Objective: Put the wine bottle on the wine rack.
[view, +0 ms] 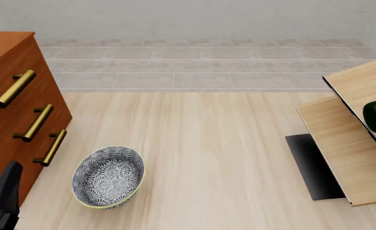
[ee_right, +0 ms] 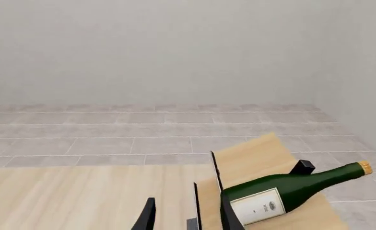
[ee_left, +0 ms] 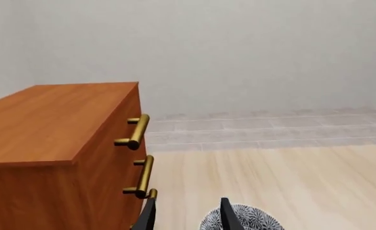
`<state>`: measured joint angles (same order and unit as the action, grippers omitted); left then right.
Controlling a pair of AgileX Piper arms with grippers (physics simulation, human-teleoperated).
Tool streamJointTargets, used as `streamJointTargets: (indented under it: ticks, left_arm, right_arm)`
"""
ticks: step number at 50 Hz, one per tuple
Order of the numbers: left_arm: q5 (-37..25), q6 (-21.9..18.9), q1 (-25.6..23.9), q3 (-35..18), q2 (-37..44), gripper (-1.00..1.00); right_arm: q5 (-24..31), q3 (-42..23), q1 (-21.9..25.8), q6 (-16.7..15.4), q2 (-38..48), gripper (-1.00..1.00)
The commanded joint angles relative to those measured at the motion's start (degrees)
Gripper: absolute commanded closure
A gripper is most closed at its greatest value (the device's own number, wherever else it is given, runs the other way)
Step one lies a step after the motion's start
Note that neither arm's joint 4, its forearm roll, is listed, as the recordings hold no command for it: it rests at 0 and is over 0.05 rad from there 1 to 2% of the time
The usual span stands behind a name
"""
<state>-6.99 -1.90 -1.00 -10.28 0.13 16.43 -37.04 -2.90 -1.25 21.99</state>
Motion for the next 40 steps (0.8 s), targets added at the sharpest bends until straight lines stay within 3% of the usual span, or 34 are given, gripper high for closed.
streamJointTargets:
  ticks: [1, 13, 26, 40]
  left_arm:
    - [-1.1, -0.2, 0.2, -1.4, -0.1, -1.0]
    - [-1.7, 0.0, 0.5, -2.2, -0.1, -1.0]
    - [-2.5, -0.3, 0.8, -3.8, -0.1, -1.0]
    - [-3.8, -0.3, 1.4, -4.5, -0.1, -1.0]
  right_arm:
    - [2.5, 1.4, 1.2, -1.7, -5.7, -1.0]
    - [4.4, 3.6, 2.6, -3.9, -10.1, -1.0]
    - [7.5, 7.4, 2.9, -2.8, -16.7, -1.0]
    - [9.1, 9.3, 5.5, -3.7, -20.1, -1.0]
